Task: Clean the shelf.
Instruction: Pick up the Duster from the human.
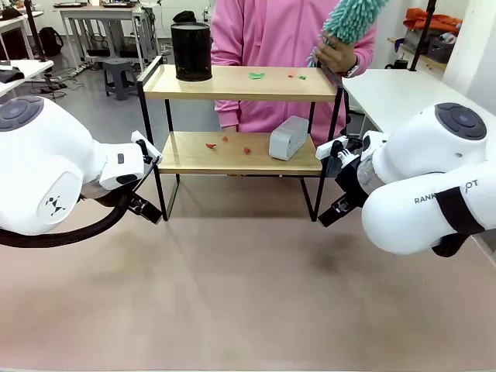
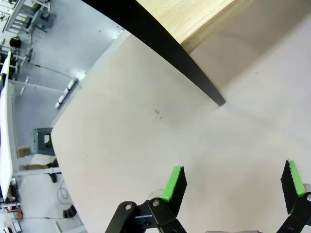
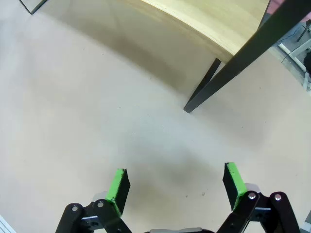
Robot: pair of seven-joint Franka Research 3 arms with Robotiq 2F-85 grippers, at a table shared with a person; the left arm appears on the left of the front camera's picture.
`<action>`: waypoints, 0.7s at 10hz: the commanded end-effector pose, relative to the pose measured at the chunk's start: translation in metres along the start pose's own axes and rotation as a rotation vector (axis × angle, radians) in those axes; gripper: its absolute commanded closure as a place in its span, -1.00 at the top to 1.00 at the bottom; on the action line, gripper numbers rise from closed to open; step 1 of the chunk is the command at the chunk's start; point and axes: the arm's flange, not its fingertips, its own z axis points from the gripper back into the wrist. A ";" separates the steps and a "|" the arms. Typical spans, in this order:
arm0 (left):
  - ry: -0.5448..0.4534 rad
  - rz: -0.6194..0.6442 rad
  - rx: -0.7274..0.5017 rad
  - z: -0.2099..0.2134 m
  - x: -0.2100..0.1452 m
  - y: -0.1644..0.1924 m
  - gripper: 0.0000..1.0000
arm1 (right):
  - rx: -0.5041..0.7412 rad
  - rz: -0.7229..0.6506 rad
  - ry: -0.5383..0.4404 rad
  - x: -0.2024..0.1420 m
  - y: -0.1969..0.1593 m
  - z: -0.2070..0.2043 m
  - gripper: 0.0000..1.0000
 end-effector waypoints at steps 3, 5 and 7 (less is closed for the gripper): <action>0.000 0.001 0.000 0.000 0.000 0.000 1.00 | 0.000 -0.001 0.000 0.000 0.000 0.000 1.00; 0.000 0.001 0.000 0.000 0.000 0.000 1.00 | 0.000 -0.001 0.000 0.000 0.000 0.000 1.00; 0.093 -0.091 -0.272 0.032 -0.010 0.000 1.00 | 0.275 -0.033 0.113 -0.007 -0.007 0.031 1.00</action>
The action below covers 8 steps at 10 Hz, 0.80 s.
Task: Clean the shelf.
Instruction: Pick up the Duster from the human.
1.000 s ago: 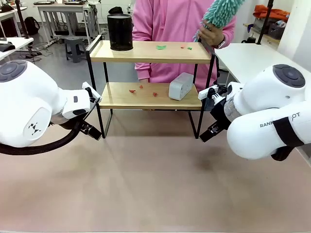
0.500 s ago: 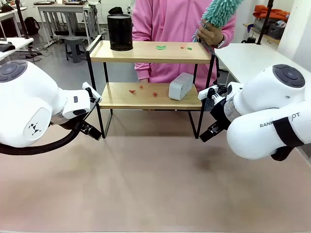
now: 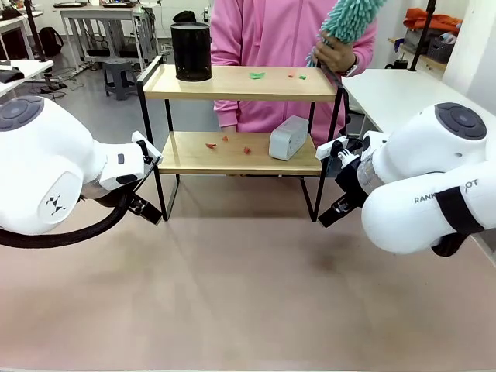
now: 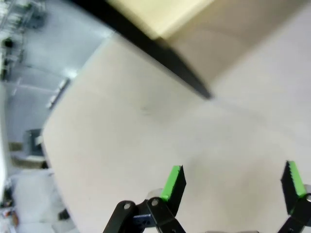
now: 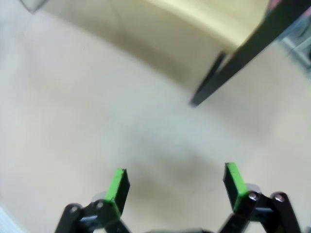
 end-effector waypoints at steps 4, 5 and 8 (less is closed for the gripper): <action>-0.264 0.086 -0.483 0.160 -0.068 0.080 1.00 | 0.492 -0.643 -0.140 -0.084 -0.089 0.186 1.00; -0.371 0.175 -0.505 0.185 -0.088 0.110 1.00 | 0.543 -0.813 -0.240 -0.115 -0.115 0.213 1.00; -0.768 0.733 -0.584 0.196 -0.208 0.222 1.00 | 0.619 -1.260 -0.624 -0.249 -0.190 0.243 1.00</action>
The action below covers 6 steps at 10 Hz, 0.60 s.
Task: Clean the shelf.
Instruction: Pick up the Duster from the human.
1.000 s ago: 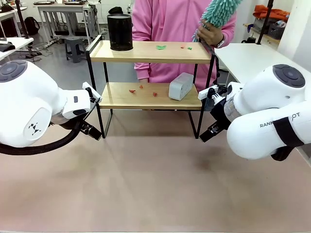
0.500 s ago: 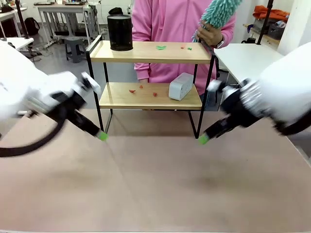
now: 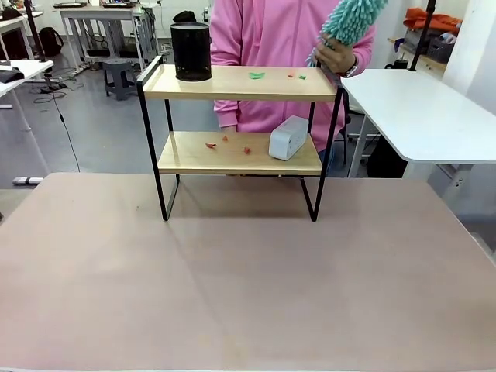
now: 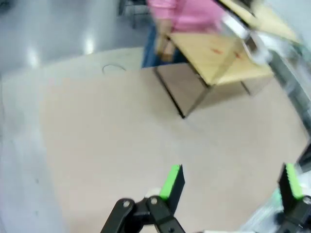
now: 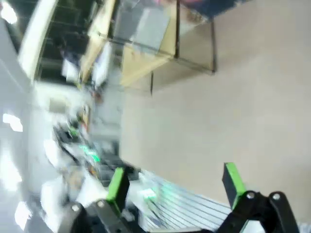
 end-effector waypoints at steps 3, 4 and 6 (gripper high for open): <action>-0.259 0.429 -0.073 -0.034 -0.055 0.083 1.00 | -0.136 -0.437 -0.375 -0.038 -0.102 -0.017 1.00; -0.221 0.297 -0.019 0.040 -0.043 0.076 1.00 | 0.069 -0.277 -0.220 -0.007 -0.080 0.054 1.00; -0.221 0.297 -0.019 0.040 -0.043 0.076 1.00 | 0.069 -0.277 -0.220 -0.007 -0.080 0.054 1.00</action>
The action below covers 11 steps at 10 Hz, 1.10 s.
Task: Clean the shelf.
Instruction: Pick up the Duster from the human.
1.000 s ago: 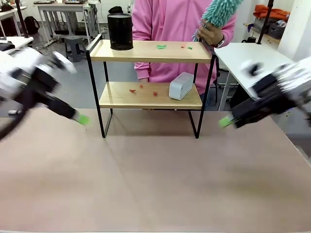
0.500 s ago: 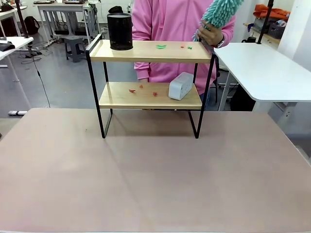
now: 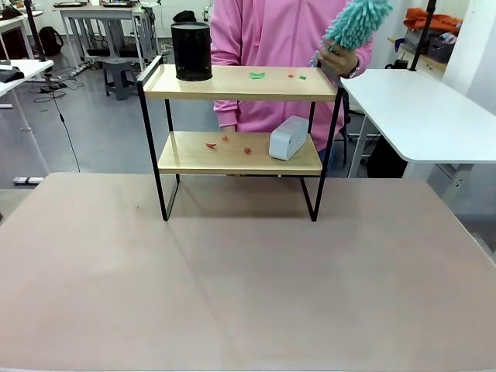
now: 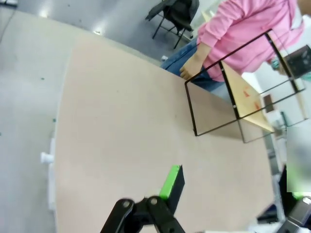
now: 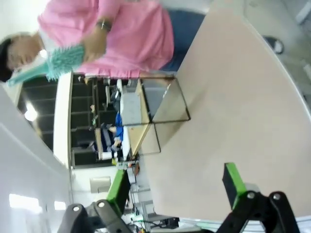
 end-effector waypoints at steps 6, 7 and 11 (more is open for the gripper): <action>-0.007 -0.060 -0.002 0.011 -0.001 -0.011 1.00 | 0.043 0.039 0.018 -0.006 0.009 0.005 1.00; -0.007 -0.060 -0.002 0.011 -0.001 -0.011 1.00 | 0.043 0.039 0.018 -0.006 0.009 0.005 1.00; -0.007 -0.060 -0.002 0.011 -0.001 -0.011 1.00 | 0.068 0.003 0.035 0.007 0.031 -0.005 1.00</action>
